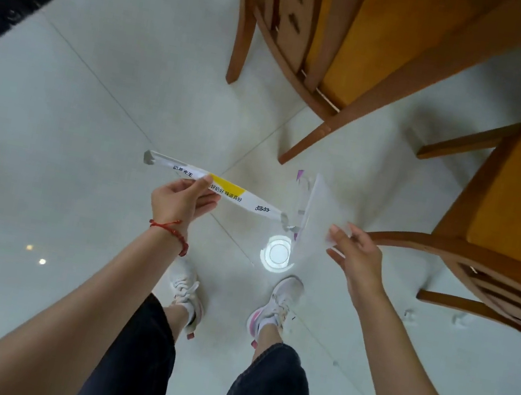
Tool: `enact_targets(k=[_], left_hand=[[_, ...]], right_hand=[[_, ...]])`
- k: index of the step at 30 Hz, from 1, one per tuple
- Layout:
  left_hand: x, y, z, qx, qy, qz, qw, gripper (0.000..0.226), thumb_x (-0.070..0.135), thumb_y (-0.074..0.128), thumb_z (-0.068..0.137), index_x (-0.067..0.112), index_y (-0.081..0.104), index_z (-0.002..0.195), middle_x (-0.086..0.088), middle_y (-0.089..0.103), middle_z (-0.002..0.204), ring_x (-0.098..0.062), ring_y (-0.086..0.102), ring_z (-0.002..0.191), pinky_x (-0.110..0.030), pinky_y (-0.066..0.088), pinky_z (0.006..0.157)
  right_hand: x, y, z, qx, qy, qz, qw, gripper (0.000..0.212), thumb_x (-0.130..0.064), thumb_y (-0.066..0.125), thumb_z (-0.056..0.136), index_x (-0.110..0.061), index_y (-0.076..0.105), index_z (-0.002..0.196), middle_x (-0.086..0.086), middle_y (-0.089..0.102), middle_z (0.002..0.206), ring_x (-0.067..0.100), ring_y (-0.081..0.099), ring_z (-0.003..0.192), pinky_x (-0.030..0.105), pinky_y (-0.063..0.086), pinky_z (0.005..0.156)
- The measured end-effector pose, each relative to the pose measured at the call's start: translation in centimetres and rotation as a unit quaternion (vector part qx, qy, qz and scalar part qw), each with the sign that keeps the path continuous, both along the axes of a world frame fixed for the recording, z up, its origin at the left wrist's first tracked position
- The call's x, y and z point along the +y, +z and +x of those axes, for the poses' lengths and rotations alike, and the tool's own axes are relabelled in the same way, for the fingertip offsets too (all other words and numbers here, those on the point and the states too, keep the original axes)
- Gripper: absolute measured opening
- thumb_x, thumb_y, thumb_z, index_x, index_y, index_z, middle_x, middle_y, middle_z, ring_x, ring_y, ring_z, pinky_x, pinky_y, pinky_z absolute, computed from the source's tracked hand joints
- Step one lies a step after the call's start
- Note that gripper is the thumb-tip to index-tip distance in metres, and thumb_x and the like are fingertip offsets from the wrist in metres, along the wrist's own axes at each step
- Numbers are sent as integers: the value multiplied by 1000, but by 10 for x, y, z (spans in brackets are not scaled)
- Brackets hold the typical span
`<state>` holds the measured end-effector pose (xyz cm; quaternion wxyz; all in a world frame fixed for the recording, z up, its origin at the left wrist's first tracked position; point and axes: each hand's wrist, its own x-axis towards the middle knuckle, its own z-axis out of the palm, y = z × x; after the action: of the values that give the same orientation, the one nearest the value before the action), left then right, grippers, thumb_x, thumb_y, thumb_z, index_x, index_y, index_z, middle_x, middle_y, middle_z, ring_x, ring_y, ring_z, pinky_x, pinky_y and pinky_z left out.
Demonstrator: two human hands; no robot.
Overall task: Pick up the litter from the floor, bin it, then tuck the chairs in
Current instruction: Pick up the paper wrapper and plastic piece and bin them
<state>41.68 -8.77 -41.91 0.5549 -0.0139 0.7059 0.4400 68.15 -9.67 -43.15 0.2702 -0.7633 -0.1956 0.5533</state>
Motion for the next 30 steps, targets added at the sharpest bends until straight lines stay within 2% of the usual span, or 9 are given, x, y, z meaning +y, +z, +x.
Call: enact_targets(k=[4,7,13,18,24,28,30], left_hand=[[-9,62,-24,-7,23,7,1000,11,8,64,82,2,61,74,0,68,51,-9,66,50,-19,56,53],[-17,100,-44,-12,37,17,999,10,8,64,82,3,62,74,0,68,51,-10,67,51,-19,56,53],[-35,172,-92,-10,84,51,995,10,7,65,82,2,62,73,-2,69,51,-11,67,51,-19,56,54],[-56,215,-133,9,130,87,988,9,7,64,82,2,61,76,-2,69,52,-11,67,53,-21,57,58],[-94,244,-161,27,213,114,970,9,7,64,82,-2,62,81,-3,70,55,-12,68,56,-20,56,55],[-124,257,-163,42,291,125,948,11,7,64,82,-3,62,83,-2,69,54,-12,68,54,-19,55,53],[-139,260,-160,48,321,125,938,11,8,64,82,-3,62,83,-3,69,53,-11,67,54,-18,55,52]], right_hand=[[-1,62,-26,2,-24,15,1000,51,-18,72,77,-5,53,122,18,58,122,17,63,85,24,55,71],[-2,102,-44,18,-41,29,999,52,-17,71,78,-3,52,123,18,60,119,17,64,84,21,56,66],[-7,165,-83,41,-44,42,997,50,-18,69,80,-3,51,124,16,62,115,27,63,96,26,53,70],[-7,195,-120,36,27,34,998,49,-25,69,81,-7,53,124,15,63,113,31,63,100,40,53,89],[2,224,-150,60,130,45,989,45,-29,65,83,-10,53,123,11,62,116,30,61,103,34,52,79],[12,239,-168,88,185,36,978,39,-24,65,84,-7,56,118,14,63,114,31,61,103,39,51,86],[14,244,-178,105,209,31,972,38,-21,65,83,-3,57,115,15,64,110,29,63,98,38,52,85]])
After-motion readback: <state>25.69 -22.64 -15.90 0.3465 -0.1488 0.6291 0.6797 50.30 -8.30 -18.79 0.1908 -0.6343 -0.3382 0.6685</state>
